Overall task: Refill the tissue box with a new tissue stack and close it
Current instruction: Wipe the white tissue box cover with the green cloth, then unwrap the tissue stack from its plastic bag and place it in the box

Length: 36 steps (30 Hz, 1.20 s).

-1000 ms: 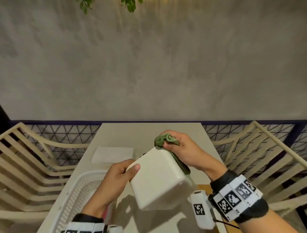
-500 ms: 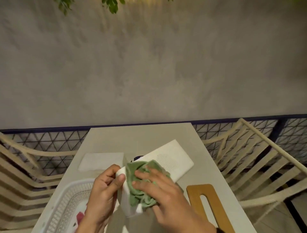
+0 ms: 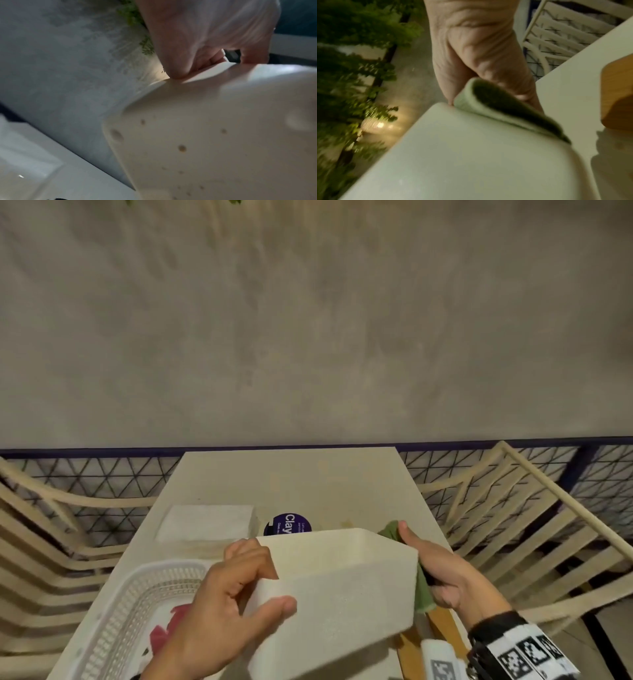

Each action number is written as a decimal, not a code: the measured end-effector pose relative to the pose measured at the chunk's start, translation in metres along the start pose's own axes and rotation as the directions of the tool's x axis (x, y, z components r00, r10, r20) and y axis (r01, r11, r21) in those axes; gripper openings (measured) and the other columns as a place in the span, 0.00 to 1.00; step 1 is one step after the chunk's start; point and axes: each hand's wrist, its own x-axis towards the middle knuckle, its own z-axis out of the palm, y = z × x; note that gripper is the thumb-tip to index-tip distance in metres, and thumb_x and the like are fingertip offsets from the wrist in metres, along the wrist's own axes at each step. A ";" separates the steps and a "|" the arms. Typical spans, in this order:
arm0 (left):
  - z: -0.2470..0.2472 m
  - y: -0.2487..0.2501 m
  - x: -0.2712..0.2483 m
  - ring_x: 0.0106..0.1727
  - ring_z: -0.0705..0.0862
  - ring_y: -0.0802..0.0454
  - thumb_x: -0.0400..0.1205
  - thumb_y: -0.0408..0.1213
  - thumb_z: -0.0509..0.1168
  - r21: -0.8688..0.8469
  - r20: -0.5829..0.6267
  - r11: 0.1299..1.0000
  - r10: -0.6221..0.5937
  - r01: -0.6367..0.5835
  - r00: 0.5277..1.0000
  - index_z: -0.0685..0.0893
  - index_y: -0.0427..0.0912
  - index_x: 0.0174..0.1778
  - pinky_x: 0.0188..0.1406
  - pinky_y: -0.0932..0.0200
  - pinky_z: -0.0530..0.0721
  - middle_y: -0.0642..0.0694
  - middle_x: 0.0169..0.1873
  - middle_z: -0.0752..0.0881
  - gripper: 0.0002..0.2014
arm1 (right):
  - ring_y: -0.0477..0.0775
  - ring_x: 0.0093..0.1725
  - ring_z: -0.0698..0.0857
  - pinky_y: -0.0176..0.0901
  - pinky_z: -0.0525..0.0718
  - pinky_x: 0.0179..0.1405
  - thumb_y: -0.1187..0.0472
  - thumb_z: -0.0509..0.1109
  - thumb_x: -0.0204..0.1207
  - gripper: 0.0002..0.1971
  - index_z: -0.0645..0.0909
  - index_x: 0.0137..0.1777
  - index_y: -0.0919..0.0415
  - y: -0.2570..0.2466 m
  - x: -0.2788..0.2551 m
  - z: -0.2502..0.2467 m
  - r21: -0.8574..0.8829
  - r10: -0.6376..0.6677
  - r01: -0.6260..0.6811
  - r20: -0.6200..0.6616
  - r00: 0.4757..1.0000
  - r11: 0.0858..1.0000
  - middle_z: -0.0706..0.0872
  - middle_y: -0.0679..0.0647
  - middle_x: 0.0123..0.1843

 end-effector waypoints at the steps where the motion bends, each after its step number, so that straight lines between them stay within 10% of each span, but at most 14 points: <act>1: 0.002 -0.003 -0.003 0.40 0.75 0.60 0.68 0.50 0.73 0.053 0.056 0.999 0.011 -0.014 0.998 0.75 0.55 0.28 0.50 0.69 0.73 0.64 0.29 0.76 0.12 | 0.69 0.53 0.86 0.67 0.81 0.60 0.53 0.77 0.69 0.24 0.81 0.58 0.71 0.004 0.001 -0.006 0.005 -0.004 0.004 0.021 1.000 1.000 0.85 0.73 0.57; 5: 0.001 -0.031 -0.025 0.55 0.80 0.62 0.73 0.58 0.67 0.199 0.114 0.978 -0.092 0.068 0.989 0.78 0.52 0.31 0.77 0.61 0.62 0.64 0.44 0.83 0.15 | 0.71 0.51 0.85 0.71 0.79 0.58 0.78 0.74 0.66 0.19 0.80 0.59 0.77 0.026 0.012 -0.020 -0.088 -0.126 0.118 -0.081 0.989 0.989 0.85 0.76 0.56; 7: 0.006 -0.050 -0.036 0.70 0.69 0.67 0.70 0.56 0.71 0.250 0.047 0.949 -0.212 0.194 0.976 0.79 0.55 0.29 0.73 0.69 0.60 0.69 0.63 0.77 0.12 | 0.69 0.46 0.87 0.67 0.82 0.54 0.81 0.71 0.67 0.15 0.83 0.54 0.75 0.036 0.021 -0.016 -0.167 -0.221 0.188 -0.207 0.953 0.968 0.87 0.74 0.51; 10: 0.020 -0.080 -0.044 0.67 0.66 0.80 0.69 0.32 0.77 0.230 -0.073 0.873 -0.426 0.431 0.902 0.82 0.51 0.26 0.59 0.88 0.60 0.65 0.72 0.69 0.12 | 0.66 0.45 0.88 0.59 0.87 0.48 0.79 0.72 0.66 0.15 0.85 0.52 0.68 0.049 0.036 -0.007 -0.257 -0.326 0.257 -0.277 0.904 0.931 0.90 0.64 0.45; 17: 0.047 -0.139 -0.047 0.48 0.84 0.52 0.75 0.18 0.65 0.027 -0.262 0.730 -0.654 0.683 0.709 0.80 0.29 0.31 0.49 0.63 0.82 0.62 0.56 0.82 0.07 | 0.59 0.52 0.84 0.46 0.81 0.55 0.77 0.71 0.68 0.22 0.83 0.60 0.59 0.072 0.093 0.010 -0.441 -0.474 0.310 -0.331 0.816 0.842 0.88 0.58 0.51; 21: 0.053 -0.144 -0.047 0.39 0.85 0.41 0.78 0.17 0.57 -0.098 -0.307 0.670 -0.724 0.736 0.618 0.81 0.41 0.30 0.42 0.52 0.84 0.48 0.29 0.85 0.17 | 0.57 0.53 0.83 0.40 0.77 0.53 0.75 0.70 0.72 0.20 0.81 0.63 0.63 0.088 0.109 0.006 -0.471 -0.489 0.322 -0.293 0.821 0.821 0.87 0.61 0.56; 26: 0.050 -0.124 -0.042 0.37 0.82 0.52 0.80 0.18 0.57 -0.021 -0.284 0.643 -0.738 0.765 0.612 0.82 0.40 0.44 0.28 0.79 0.77 0.45 0.35 0.84 0.14 | 0.60 0.57 0.82 0.48 0.78 0.57 0.61 0.73 0.75 0.19 0.78 0.65 0.63 0.082 0.101 0.006 -0.557 -0.496 0.278 -0.286 0.820 0.782 0.85 0.61 0.60; 31: 0.044 -0.101 -0.043 0.47 0.77 0.69 0.81 0.32 0.65 -0.077 -0.339 0.697 -0.691 0.713 0.638 0.80 0.48 0.62 0.35 0.83 0.76 0.48 0.61 0.79 0.14 | 0.59 0.61 0.79 0.47 0.76 0.61 0.58 0.71 0.77 0.21 0.74 0.69 0.61 0.062 0.053 0.033 -0.631 -0.716 0.437 -0.284 0.638 0.640 0.80 0.60 0.63; 36: 0.030 -0.059 -0.035 0.57 0.82 0.69 0.82 0.42 0.64 -0.239 -0.302 0.798 -0.603 0.554 0.738 0.76 0.56 0.67 0.62 0.60 0.82 0.54 0.63 0.82 0.17 | 0.55 0.63 0.80 0.56 0.80 0.65 0.52 0.67 0.79 0.25 0.67 0.72 0.57 0.060 0.019 0.141 -0.365 -0.531 0.499 0.018 0.847 0.786 0.79 0.56 0.67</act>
